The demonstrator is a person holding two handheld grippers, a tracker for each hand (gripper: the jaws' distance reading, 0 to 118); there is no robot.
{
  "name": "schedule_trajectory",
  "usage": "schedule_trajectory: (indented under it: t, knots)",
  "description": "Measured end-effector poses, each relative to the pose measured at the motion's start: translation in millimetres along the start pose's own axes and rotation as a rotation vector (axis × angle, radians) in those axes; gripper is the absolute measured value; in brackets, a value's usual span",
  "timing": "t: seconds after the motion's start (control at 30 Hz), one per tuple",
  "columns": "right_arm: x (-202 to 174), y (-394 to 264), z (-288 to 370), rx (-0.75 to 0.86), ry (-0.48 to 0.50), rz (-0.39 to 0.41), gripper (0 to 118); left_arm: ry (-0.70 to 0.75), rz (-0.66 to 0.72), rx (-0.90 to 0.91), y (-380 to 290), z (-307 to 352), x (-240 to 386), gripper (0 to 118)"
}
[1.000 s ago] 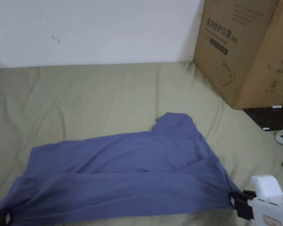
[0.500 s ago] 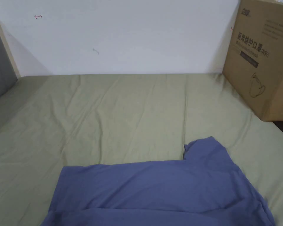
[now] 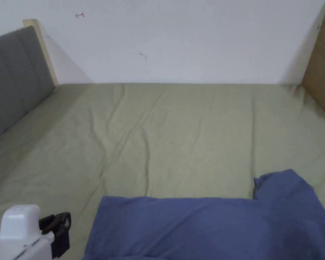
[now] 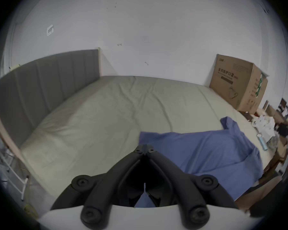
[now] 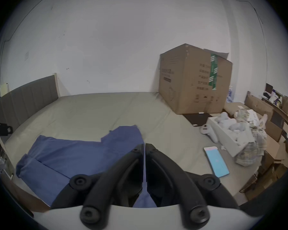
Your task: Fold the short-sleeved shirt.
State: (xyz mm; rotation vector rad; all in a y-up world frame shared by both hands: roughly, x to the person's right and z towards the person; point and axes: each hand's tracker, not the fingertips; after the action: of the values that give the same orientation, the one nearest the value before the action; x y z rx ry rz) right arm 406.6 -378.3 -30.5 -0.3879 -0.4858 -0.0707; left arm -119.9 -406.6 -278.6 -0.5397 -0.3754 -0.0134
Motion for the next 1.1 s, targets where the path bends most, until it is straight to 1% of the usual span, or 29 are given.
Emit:
schedule_trajectory:
  t: [0.03, 0.07, 0.17, 0.2, 0.23, 0.27, 0.3, 0.33, 0.37, 0.4, 0.43, 0.47, 0.5, 0.53, 0.57, 0.6, 0.63, 0.67, 0.73, 0.77, 0.83, 0.87, 0.9, 0.93, 0.97, 1.0, 1.03, 1.1]
  knots:
    - [-1.4, 4.1, -9.1, -0.039, 0.071, 0.006, 3, -0.055, 0.023, -0.027, 7.6, -20.2, -1.1, 0]
    - [-11.7, 7.6, -13.6, -0.042, 0.076, 0.005, 2, -0.066, 0.042, -0.032, 11.6, -37.5, -1.8, 0]
    - [-25.4, 12.4, -31.2, -0.057, 0.102, 0.033, 2, -0.122, 0.030, -0.200, 28.4, -114.5, -4.2, 1]
    - [-31.2, 13.6, -36.4, -0.062, 0.112, 0.044, 2, -0.126, 0.039, -0.278, 30.2, -141.3, -4.1, 19]
    - [-35.2, 14.8, -41.3, -0.068, 0.126, 0.048, 2, -0.139, 0.025, -0.356, 30.2, -164.7, -4.0, 50]
    - [-37.5, 15.9, -45.3, -0.076, 0.141, 0.046, 2, -0.117, 0.004, -0.384, 27.9, -181.2, -2.9, 86]
    - [-40.1, 16.8, -49.4, -0.081, 0.148, 0.047, 2, -0.076, -0.021, -0.389, 25.3, -200.3, -2.0, 115]
    - [-42.2, 16.7, -52.1, -0.085, 0.151, 0.049, 2, -0.040, -0.019, -0.409, 21.2, -213.9, -2.9, 116]
    - [-43.5, 17.1, -54.8, -0.091, 0.159, 0.055, 2, -0.021, 0.002, -0.415, 18.0, -224.3, -4.4, 110]
    - [-44.6, 17.4, -57.4, -0.094, 0.165, 0.059, 2, -0.031, 0.024, -0.408, 15.4, -232.5, -7.1, 104]
    - [-44.5, 17.8, -59.8, -0.097, 0.170, 0.062, 2, -0.023, 0.061, -0.424, 12.8, -239.0, -6.6, 94]
    - [-44.2, 17.4, -62.3, -0.104, 0.173, 0.063, 2, -0.019, 0.085, -0.454, 9.0, -244.5, -7.2, 73]
    - [-43.5, 17.4, -66.0, -0.113, 0.176, 0.066, 2, -0.032, 0.094, -0.488, 5.7, -247.2, -7.3, 49]
    - [-42.3, 17.2, -69.9, -0.119, 0.175, 0.070, 2, 0.050, 0.026, -0.457, 2.9, -241.5, -0.1, 28]
    - [-40.9, 17.1, -74.3, -0.124, 0.175, 0.073, 2, 0.081, -0.069, -0.421, 4.0, -235.2, 5.5, 17]
    - [-38.3, 16.3, -79.1, -0.130, 0.173, 0.068, 2, -0.001, -0.117, -0.385, 2.9, -229.5, 11.2, 6]
    - [-35.5, 16.1, -86.0, -0.144, 0.176, 0.057, 2, -0.030, -0.140, -0.400, 2.5, -226.9, 15.3, 3]
    - [-32.2, 15.4, -95.8, -0.166, 0.190, 0.040, 2, -0.028, -0.139, -0.406, 1.6, -221.3, 18.4, 2]
    - [-24.8, 13.2, -125.1, -0.221, 0.188, 0.050, 2, -0.116, -0.137, -0.392, 0.1, -205.1, 24.6, 2]
    - [-21.3, 13.3, -141.8, -0.269, 0.194, 0.051, 2, -0.108, -0.131, -0.369, -1.5, -198.3, 27.5, 2]
    - [-12.9, 14.0, -189.9, -0.413, 0.192, 0.040, 2, -0.076, -0.158, -0.305, -0.6, -178.6, 33.2, 2]
    - [-5.2, 9.7, -216.1, -0.511, 0.206, 0.029, 6, -0.076, -0.155, -0.288, -0.6, -172.5, 33.9, 2]
    - [-1.4, 5.2, -239.8, -0.592, 0.169, 0.022, 34, -0.068, -0.142, -0.280, -0.4, -167.5, 34.5, 2]
    - [-0.7, -0.6, -258.7, -0.636, 0.133, 0.052, 70, -0.077, -0.123, -0.286, -0.2, -165.5, 33.8, 2]
    - [0.7, -6.8, -273.9, -0.654, 0.117, 0.066, 103, -0.093, -0.107, -0.296, -1.4, -165.5, 29.8, 2]
    - [9.7, -16.8, -292.2, -0.669, 0.111, 0.087, 112, -0.096, -0.100, -0.302, -2.6, -165.9, 29.2, 2]
    - [11.2, -18.4, -302.5, -0.696, 0.122, 0.092, 112, -0.088, -0.104, -0.311, -3.3, -166.4, 29.2, 2]
    - [11.9, -22.7, -312.4, -0.721, 0.154, 0.065, 111, -0.076, -0.117, -0.324, -0.8, -161.2, 35.8, 2]
